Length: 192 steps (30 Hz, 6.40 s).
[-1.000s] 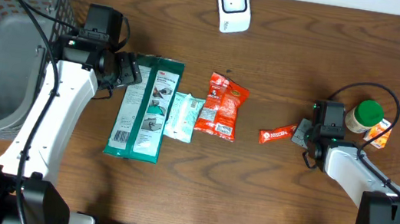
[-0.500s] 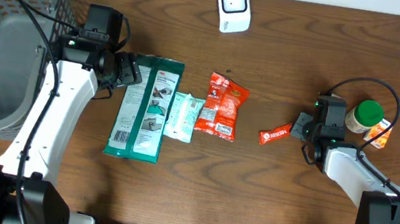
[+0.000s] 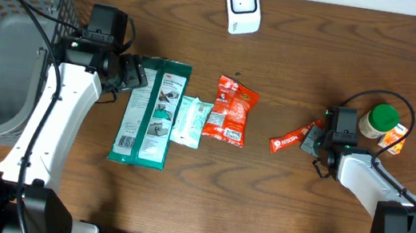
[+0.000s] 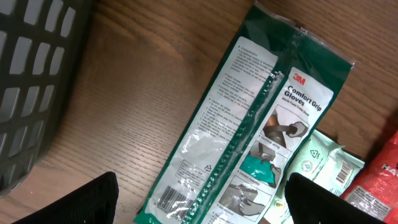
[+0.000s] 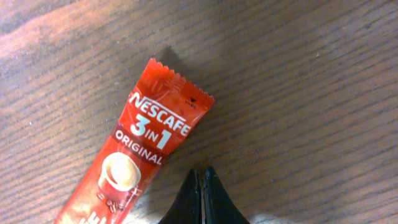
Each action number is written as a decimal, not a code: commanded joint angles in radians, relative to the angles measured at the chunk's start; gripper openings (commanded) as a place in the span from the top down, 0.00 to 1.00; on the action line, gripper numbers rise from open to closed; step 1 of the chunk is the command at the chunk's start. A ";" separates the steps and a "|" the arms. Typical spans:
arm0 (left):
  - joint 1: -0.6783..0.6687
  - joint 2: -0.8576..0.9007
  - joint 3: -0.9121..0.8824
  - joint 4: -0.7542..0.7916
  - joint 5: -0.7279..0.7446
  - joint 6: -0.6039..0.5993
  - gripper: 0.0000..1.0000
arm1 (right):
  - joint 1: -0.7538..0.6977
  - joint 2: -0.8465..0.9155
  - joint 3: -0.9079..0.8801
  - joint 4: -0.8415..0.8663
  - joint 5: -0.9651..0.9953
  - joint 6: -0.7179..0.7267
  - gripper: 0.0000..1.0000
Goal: Scan the item barcode
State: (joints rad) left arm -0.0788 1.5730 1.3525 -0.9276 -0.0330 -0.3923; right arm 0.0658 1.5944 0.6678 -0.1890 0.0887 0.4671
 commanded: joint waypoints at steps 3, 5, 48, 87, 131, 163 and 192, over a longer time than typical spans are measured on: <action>0.004 -0.004 0.016 -0.003 -0.013 0.005 0.14 | 0.002 0.075 -0.010 0.066 0.016 0.024 0.99; 0.004 -0.004 0.016 -0.003 -0.013 0.005 0.14 | 0.002 0.124 -0.010 0.109 0.004 0.025 0.99; 0.004 -0.004 0.016 -0.003 -0.013 0.006 0.14 | 0.080 0.000 0.396 -0.427 -0.238 -0.221 0.41; 0.004 -0.004 0.016 -0.003 -0.013 0.005 0.14 | 0.256 0.192 0.289 -0.406 0.037 -0.105 0.75; 0.004 -0.004 0.016 -0.003 -0.013 0.005 0.14 | 0.243 -0.004 1.062 -1.096 -0.097 -0.162 0.99; 0.004 -0.004 0.016 -0.003 -0.013 0.005 0.14 | 0.260 0.956 1.941 -0.771 -0.148 -0.303 0.99; 0.004 -0.004 0.016 -0.003 -0.013 0.005 0.14 | 0.288 1.101 1.936 -0.597 -0.139 -0.281 0.99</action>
State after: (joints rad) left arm -0.0788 1.5730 1.3529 -0.9276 -0.0326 -0.3923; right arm 0.3550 2.6717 2.5927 -0.7822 -0.0555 0.1749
